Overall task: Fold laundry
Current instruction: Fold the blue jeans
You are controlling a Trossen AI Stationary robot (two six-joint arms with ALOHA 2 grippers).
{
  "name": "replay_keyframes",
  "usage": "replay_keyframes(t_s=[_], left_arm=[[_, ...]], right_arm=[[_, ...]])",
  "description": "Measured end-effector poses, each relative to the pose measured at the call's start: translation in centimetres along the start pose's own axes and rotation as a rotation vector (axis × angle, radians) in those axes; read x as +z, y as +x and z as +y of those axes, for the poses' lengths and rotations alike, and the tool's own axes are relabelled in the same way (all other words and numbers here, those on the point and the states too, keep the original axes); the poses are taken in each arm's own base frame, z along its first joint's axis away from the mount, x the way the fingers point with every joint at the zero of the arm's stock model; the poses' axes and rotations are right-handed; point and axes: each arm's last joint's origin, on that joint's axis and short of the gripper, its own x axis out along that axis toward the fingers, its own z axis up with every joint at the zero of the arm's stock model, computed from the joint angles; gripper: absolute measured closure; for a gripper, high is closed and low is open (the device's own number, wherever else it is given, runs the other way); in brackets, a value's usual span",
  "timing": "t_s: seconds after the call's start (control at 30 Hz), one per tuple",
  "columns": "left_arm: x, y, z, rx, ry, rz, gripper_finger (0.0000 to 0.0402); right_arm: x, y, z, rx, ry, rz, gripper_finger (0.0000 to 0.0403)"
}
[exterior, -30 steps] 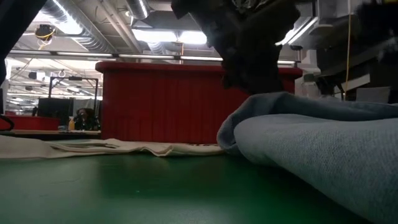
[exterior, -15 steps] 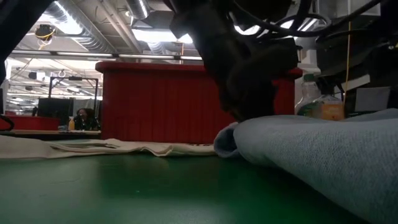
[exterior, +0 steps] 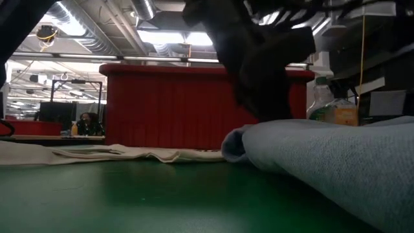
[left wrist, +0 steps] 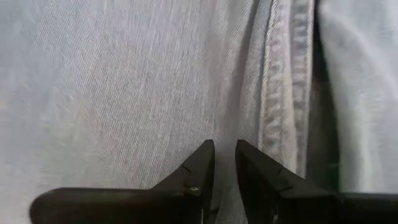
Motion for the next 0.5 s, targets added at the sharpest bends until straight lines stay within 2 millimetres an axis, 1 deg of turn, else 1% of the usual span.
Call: replay_keyframes(t_s=[0.13, 0.23, 0.33, 0.5], left_arm=[[1.1, -1.0, 0.0, 0.013, 0.012, -0.025, 0.034], [1.6, -1.4, 0.0, 0.013, 0.011, -0.042, 0.034], [1.8, -1.5, -0.2, 0.011, 0.012, -0.051, 0.034], [1.6, -1.5, -0.3, 0.011, 0.016, -0.04, 0.034]], right_arm=[[0.4, -0.5, 0.0, -0.049, -0.012, -0.108, 0.0233], [0.6, 0.0, -0.1, -0.091, -0.011, -0.167, 0.0233], [0.7, 1.0, 0.0, -0.081, -0.012, -0.16, 0.0233], [0.6, 2.7, 0.5, -0.009, -0.025, -0.068, 0.0233]])
